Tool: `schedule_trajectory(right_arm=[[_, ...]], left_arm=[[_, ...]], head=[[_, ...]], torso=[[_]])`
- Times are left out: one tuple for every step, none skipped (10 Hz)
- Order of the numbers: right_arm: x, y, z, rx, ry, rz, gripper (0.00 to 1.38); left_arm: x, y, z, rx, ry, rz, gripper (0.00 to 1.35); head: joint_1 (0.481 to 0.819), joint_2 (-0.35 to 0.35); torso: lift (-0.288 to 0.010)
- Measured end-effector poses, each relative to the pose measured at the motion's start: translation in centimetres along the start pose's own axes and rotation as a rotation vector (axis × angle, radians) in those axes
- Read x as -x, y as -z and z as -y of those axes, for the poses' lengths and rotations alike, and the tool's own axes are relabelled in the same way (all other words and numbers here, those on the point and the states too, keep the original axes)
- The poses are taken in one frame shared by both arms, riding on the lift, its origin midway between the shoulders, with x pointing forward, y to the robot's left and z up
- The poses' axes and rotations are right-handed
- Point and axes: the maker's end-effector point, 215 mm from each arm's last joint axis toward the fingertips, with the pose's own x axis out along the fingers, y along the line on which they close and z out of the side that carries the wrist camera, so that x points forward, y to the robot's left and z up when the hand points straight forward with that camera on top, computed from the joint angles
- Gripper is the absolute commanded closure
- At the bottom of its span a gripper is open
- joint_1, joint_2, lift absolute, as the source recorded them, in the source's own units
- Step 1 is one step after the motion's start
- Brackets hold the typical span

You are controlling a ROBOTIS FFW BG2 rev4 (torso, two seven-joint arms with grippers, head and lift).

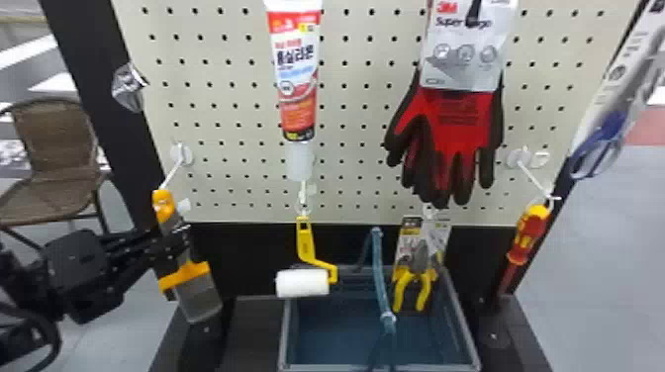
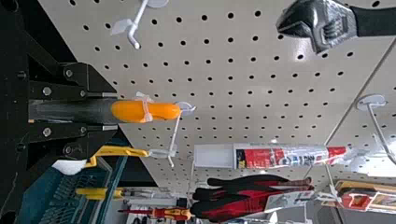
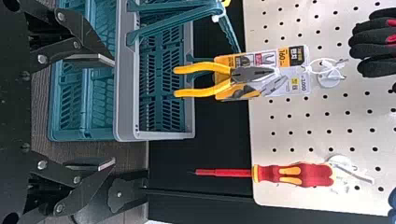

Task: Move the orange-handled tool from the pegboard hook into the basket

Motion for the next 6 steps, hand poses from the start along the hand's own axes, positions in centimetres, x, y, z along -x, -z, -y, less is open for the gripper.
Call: schedule_trajectory(right_arm=[[0.0, 0.0, 0.0, 0.0, 0.0, 0.0, 0.52], [-0.1, -0.1, 0.0, -0.001, 0.0, 0.001, 0.52], [-0.1, -0.1, 0.0, 0.0, 0.0, 0.002, 0.52], [-0.1, -0.1, 0.0, 0.0, 0.0, 0.003, 0.52], [-0.1, -0.1, 0.0, 0.0, -0.001, 0.003, 0.52], [-0.1, -0.1, 0.0, 0.0, -0.001, 0.003, 0.52]], left_arm=[[0.0, -0.3, 0.3, -0.003, 0.0, 0.004, 1.2], [0.0, -0.4, 0.7, 0.01, -0.002, 0.013, 1.2], [-0.2, -0.3, 1.4, 0.047, 0.006, 0.037, 1.2], [-0.4, -0.1, 2.2, 0.086, 0.015, 0.059, 1.2], [-0.7, 0.0, 2.7, 0.121, 0.01, 0.079, 1.2], [-1.1, 0.0, 3.4, 0.186, 0.008, 0.13, 1.2]], head=[[0.549, 0.0], [0.549, 0.0], [0.549, 0.0], [0.549, 0.0], [0.549, 0.0], [0.549, 0.0]], torso=[[-0.1], [-0.1], [-0.1], [-0.1], [-0.1], [-0.1]])
